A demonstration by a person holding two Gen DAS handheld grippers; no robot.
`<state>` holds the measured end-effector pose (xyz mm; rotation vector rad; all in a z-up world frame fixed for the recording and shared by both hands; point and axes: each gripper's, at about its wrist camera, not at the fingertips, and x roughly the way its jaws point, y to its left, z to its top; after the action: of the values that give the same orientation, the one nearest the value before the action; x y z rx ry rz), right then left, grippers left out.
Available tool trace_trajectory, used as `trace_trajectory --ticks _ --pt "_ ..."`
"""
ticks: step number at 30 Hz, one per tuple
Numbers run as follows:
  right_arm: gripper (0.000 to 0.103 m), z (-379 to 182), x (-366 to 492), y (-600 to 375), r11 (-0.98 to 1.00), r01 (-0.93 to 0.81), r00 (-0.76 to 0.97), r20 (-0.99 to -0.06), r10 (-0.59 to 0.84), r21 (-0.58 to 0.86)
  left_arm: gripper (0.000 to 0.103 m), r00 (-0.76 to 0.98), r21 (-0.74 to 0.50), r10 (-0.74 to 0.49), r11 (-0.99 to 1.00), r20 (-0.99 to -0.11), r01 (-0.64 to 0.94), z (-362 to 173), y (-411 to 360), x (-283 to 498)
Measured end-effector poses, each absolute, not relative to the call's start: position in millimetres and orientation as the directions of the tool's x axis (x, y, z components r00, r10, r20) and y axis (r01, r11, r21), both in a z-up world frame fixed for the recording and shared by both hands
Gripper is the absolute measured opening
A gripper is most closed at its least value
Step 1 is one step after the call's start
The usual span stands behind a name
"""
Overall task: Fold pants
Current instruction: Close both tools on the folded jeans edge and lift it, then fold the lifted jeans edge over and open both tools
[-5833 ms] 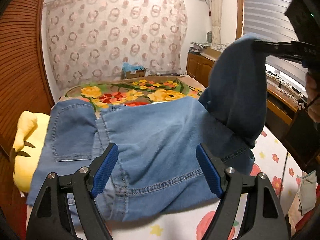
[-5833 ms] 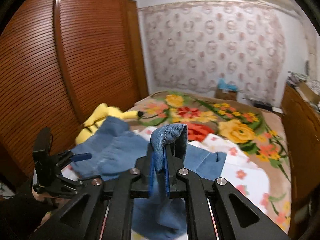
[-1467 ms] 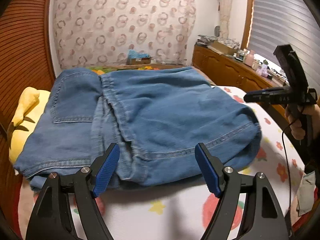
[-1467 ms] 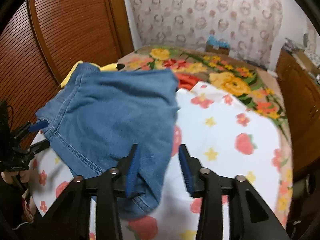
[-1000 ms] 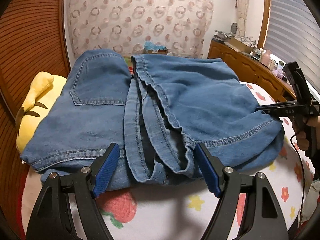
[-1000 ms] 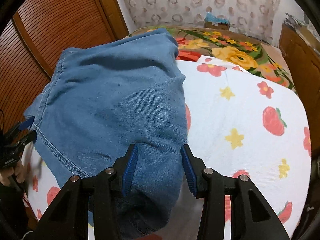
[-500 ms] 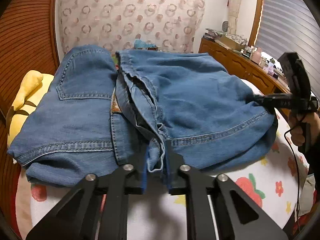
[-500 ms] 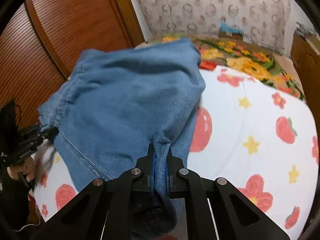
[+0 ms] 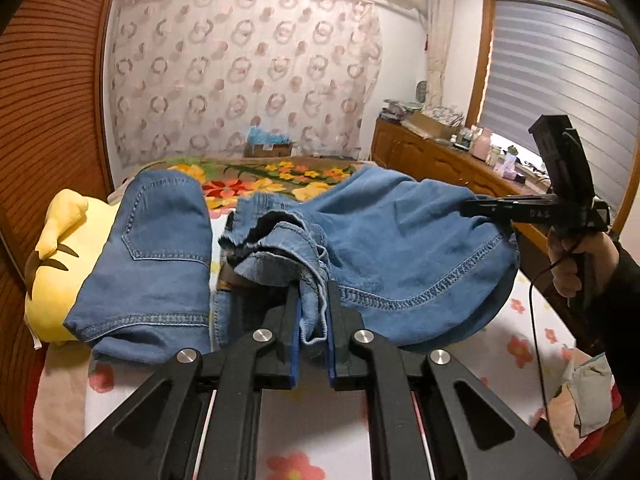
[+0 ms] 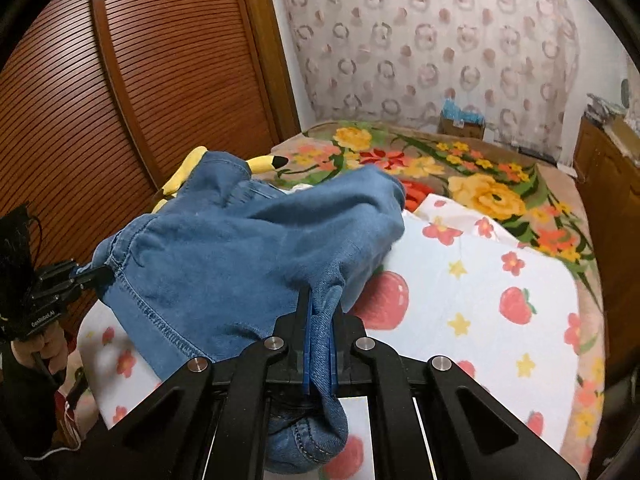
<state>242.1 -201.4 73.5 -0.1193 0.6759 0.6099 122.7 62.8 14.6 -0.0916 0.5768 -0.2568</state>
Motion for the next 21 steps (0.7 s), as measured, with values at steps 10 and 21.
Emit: trace_trajectory --ticks 10,21 --pt "0.006 79.5 170.6 -257.9 0.857 -0.513 0.661 -0.615 0.429 0.046 0.011 0.744 -0.203 -0.394 0.918 -0.540 0.340 13.9 19.0 96.7" --pt "0.008 20.7 143.5 -307.8 0.904 -0.412 0.630 -0.682 0.371 0.112 0.041 0.710 -0.189 -0.405 0.911 -0.576 0.366 5.7 -6.1 87.6"
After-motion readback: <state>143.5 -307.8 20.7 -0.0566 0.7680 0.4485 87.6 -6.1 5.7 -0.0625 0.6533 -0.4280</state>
